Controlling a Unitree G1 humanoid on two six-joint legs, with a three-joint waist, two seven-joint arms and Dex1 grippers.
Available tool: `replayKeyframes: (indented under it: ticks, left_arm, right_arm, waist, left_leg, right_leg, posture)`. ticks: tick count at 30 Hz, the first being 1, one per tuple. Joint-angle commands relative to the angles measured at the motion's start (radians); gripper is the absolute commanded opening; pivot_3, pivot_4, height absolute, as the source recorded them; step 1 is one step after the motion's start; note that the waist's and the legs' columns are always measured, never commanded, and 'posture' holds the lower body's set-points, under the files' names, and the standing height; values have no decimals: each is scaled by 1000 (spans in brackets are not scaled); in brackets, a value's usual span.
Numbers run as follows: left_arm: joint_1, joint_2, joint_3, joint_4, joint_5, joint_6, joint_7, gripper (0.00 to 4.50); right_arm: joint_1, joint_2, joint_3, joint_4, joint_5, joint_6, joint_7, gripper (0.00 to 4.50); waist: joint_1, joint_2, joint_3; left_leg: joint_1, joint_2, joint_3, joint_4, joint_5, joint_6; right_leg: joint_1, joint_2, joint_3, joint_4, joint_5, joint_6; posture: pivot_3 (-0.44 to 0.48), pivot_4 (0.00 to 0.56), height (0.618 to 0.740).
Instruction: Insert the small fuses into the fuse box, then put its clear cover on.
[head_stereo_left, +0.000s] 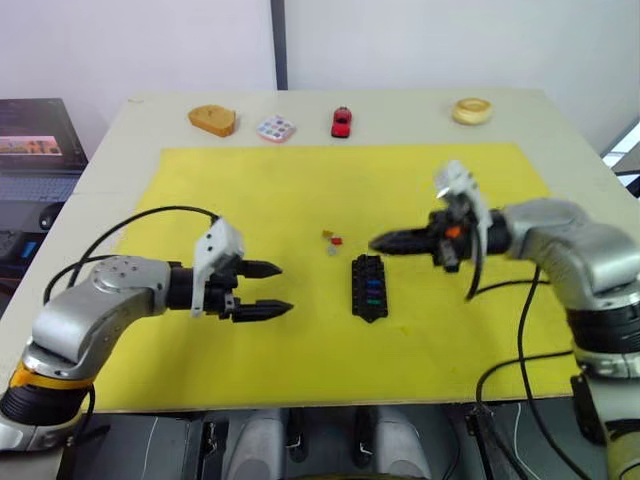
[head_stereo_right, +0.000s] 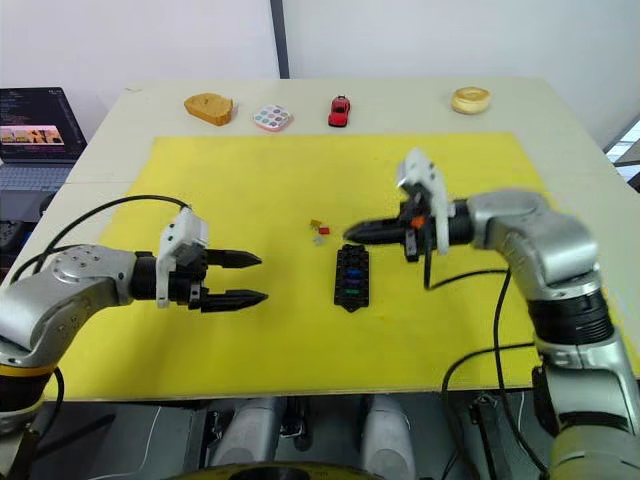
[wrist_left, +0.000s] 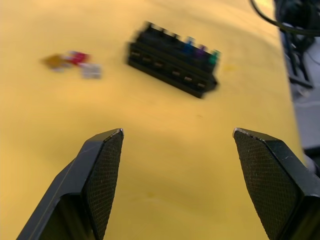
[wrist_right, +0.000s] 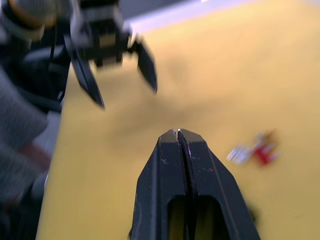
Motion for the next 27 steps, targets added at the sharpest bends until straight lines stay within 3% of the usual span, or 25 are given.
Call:
replayKeyframes:
  ticks: [1, 10, 11, 12, 19, 27]
  left_arm:
    - [-29, 34, 88, 70, -14, -6, -13, 3676]
    - [14, 76, 297, 436, 97, -201, 11, 3676]
    - [25, 75, 315, 472, 106, -228, 13, 4262]
    - [34, 70, 330, 504, 121, -260, 25, 4452]
    - [32, 45, 347, 619, 159, -370, 33, 4500]
    - [-13, 34, 311, 644, 201, -432, 19, 4500]
  right_arm:
    - [18, -32, -64, 63, -25, -29, -50, 39]
    - [222, -139, -188, 331, -185, -273, -125, 39]
    - [244, -143, -208, 355, -190, -294, -128, 653]
    - [259, -142, -233, 382, -190, -306, -138, 872]
    - [288, -133, -273, 408, -172, -309, -154, 4435]
    - [296, -141, -266, 370, -165, -267, -151, 4482]
  waist:
    - [1, 0, 0]
    - [-6, 0, 0]
    - [-8, 0, 0]
    - [-9, 0, 0]
    - [-18, 0, 0]
    - [-24, 0, 0]
  left_leg:
    - [0, 0, 0, 0, 0, 0]
    - [-1, 0, 5, -1, -1, 2]
    - [-1, 0, 5, -1, -1, 1]
    - [0, 0, 5, -2, -1, 1]
    - [0, 0, 5, -4, 0, 0]
    - [0, 0, 6, -5, 0, -1]
  right_leg:
    - [-1, 0, -1, -1, 0, 0]
    - [2, 3, 1, -3, 2, 3]
    - [1, 4, 2, -3, 2, 3]
    - [1, 4, 2, -2, 2, 3]
    - [-1, 3, 3, -3, 2, 3]
    - [-2, -1, 3, -2, 2, 3]
  posture:
    - [0, 150, 740]
    - [0, 150, 740]
    - [0, 150, 740]
    - [0, 150, 740]
    - [0, 150, 740]
    - [0, 150, 740]
